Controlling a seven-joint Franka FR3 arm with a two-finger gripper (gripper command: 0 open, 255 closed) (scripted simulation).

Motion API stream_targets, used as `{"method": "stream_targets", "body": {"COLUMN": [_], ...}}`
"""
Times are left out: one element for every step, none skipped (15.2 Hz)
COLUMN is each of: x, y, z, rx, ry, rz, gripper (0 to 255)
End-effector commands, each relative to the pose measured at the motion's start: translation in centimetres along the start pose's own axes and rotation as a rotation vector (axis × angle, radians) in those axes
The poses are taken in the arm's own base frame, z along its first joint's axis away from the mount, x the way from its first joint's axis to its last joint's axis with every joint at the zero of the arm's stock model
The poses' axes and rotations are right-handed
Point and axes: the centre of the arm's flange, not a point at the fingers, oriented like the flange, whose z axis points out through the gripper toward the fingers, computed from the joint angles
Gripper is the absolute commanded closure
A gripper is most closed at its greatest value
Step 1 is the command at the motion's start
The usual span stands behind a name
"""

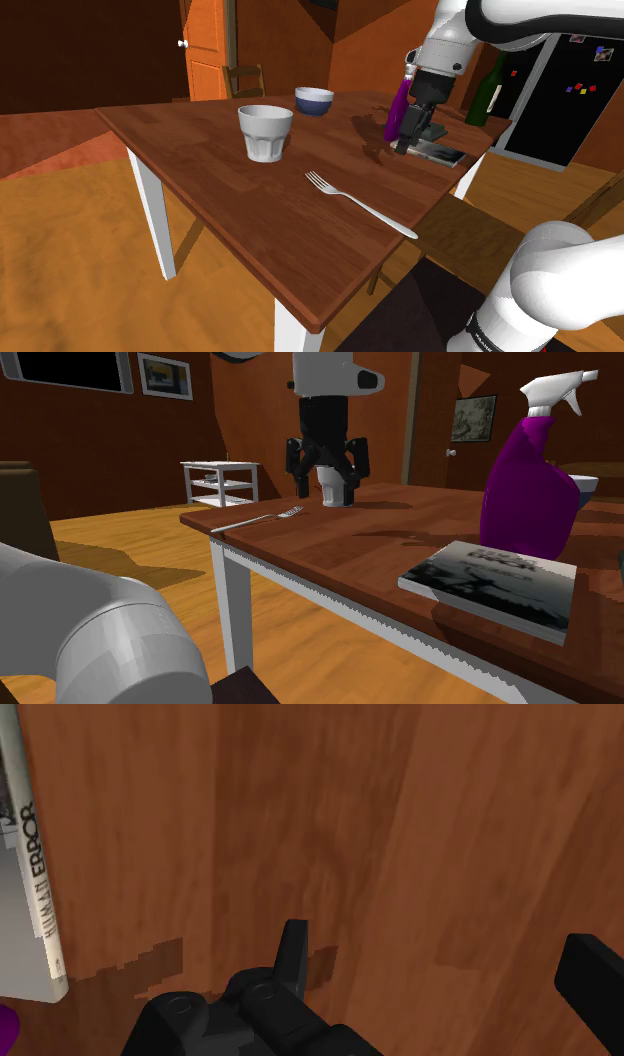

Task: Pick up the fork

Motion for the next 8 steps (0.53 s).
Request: {"method": "stream_targets", "body": {"x": [0.0, 0.4, 0.9, 1.3, 1.8, 2.2, 2.7, 3.2], "y": [0.0, -1.3, -2.5, -3.8, -5.0, -6.2, -7.5, -8.7], "z": [0.0, 0.2, 0.4, 0.6, 0.9, 1.1, 1.3, 1.5], "rx": [0.000, -0.001, -0.002, -0.004, -0.005, -0.006, -0.007, -0.008], "ry": [0.000, -0.001, -0.002, -0.003, -0.004, -0.005, -0.006, -0.007], "rz": [0.000, 0.009, 0.018, 0.027, 0.036, 0.045, 0.054, 0.064], "gripper": [0, 0, 0, 0, 0, 0, 0, 0]}}
